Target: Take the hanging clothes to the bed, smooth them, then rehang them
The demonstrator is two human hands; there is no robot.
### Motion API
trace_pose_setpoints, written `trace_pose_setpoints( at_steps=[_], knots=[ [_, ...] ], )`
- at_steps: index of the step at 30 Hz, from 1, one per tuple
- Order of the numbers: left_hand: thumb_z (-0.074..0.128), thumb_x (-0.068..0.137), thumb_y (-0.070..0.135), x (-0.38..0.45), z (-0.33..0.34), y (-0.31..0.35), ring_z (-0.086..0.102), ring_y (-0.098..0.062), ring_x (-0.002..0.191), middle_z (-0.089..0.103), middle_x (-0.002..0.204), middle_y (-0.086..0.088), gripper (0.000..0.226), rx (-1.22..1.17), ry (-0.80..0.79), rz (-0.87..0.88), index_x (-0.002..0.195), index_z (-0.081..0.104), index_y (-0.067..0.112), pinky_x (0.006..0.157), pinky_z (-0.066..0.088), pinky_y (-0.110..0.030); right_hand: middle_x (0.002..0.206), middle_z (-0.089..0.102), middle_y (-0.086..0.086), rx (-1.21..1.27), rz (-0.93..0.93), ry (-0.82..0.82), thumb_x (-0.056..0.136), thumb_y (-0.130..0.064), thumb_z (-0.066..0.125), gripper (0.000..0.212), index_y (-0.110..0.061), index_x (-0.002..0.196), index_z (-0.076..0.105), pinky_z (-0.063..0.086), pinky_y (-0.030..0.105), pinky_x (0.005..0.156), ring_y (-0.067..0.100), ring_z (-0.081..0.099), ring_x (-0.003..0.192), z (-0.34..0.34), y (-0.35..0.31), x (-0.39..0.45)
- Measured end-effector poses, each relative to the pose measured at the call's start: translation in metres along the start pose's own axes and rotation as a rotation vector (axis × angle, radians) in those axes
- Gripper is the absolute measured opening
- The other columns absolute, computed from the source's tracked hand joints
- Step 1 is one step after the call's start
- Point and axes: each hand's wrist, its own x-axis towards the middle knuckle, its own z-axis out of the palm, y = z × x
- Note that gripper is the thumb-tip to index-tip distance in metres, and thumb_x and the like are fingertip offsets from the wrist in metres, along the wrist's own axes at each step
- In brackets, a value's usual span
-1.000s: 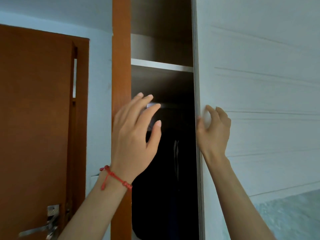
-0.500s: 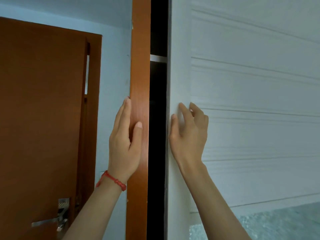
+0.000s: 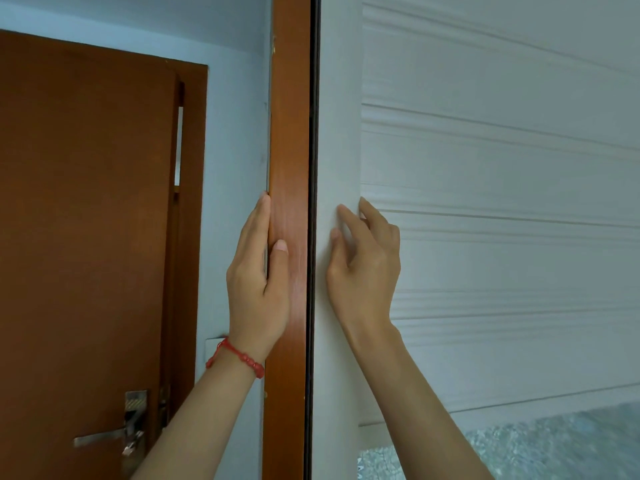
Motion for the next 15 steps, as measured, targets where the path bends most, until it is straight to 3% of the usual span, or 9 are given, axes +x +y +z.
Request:
trace_pose_setpoints(
  at_steps=[10,15],
  knots=[
    [0.036,0.092,0.022,0.0006,0.0011,-0.0026,0.02,0.027,0.125,0.03,0.142,0.018,0.048,0.015,0.009,-0.007,0.136,0.022,0.032,0.108,0.022,-0.003,0.13,0.055,0.015,0.004,0.004,-0.025,0.085,-0.009,0.053,0.032,-0.009,0.115,0.064,0.031,0.02,0.094,0.03,0.05,0.118,0.002,-0.0082,-0.0035],
    [0.038,0.09,0.022,0.0007,0.0009,0.0039,0.025,0.011,0.13,0.032,0.139,0.016,0.047,0.012,0.009,-0.018,0.135,0.025,0.03,0.107,0.025,-0.005,0.136,0.051,0.011,0.031,0.029,-0.15,0.087,-0.011,0.053,0.033,-0.011,0.119,0.062,0.028,0.016,0.098,0.026,0.046,0.124,-0.0056,-0.0099,-0.0014]
  ],
)
